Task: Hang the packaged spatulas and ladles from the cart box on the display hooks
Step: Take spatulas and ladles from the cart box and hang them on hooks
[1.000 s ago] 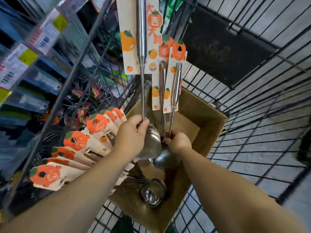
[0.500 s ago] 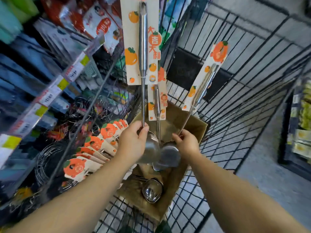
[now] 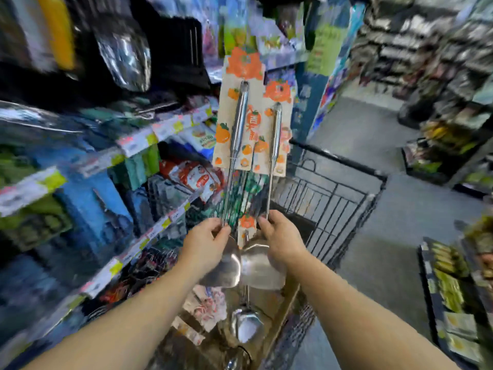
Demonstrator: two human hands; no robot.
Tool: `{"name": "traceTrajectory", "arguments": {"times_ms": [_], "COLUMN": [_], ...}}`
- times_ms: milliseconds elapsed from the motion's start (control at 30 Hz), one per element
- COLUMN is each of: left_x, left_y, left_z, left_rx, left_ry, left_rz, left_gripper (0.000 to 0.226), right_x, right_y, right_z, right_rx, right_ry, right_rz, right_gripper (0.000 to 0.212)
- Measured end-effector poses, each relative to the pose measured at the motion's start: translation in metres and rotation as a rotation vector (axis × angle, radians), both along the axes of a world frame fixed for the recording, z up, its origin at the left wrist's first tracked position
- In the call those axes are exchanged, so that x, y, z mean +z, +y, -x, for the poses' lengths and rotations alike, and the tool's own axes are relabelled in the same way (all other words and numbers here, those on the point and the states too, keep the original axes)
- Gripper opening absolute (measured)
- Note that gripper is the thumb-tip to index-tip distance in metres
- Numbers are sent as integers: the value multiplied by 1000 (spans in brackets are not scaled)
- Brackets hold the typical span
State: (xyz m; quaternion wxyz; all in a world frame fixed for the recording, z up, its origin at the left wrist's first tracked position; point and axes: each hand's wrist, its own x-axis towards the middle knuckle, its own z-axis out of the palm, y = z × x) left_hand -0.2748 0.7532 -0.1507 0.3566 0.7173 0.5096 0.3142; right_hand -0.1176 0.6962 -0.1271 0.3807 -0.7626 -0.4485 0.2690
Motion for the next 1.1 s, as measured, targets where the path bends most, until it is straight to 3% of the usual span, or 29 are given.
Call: {"name": "traceTrajectory", "arguments": {"times_ms": [267, 500, 633, 767, 900, 1100], "left_x": [132, 211, 251, 283, 309, 343], "left_y": [-99, -200, -271, -355, -455, -598], "left_z": [112, 257, 357, 463, 574, 725], "left_rx": [259, 539, 702, 866, 1027, 1269], "left_ry": [-111, -227, -244, -166, -84, 118], "left_rz": [-260, -415, -515, -593, -665, -713], "left_gripper": [30, 10, 31, 23, 13, 24], "right_x": [127, 209, 244, 268, 289, 309], "right_y": [-74, -119, -162, -221, -292, -402], "right_z": [114, 264, 374, 490, 619, 798], "right_rx": [324, 644, 834, 1033, 1208, 1384], "right_ry": [-66, 5, 47, 75, 143, 227], "right_rz": [-312, -530, -649, -692, -762, -841], "right_gripper": [22, 18, 16, 32, 10, 12]}}
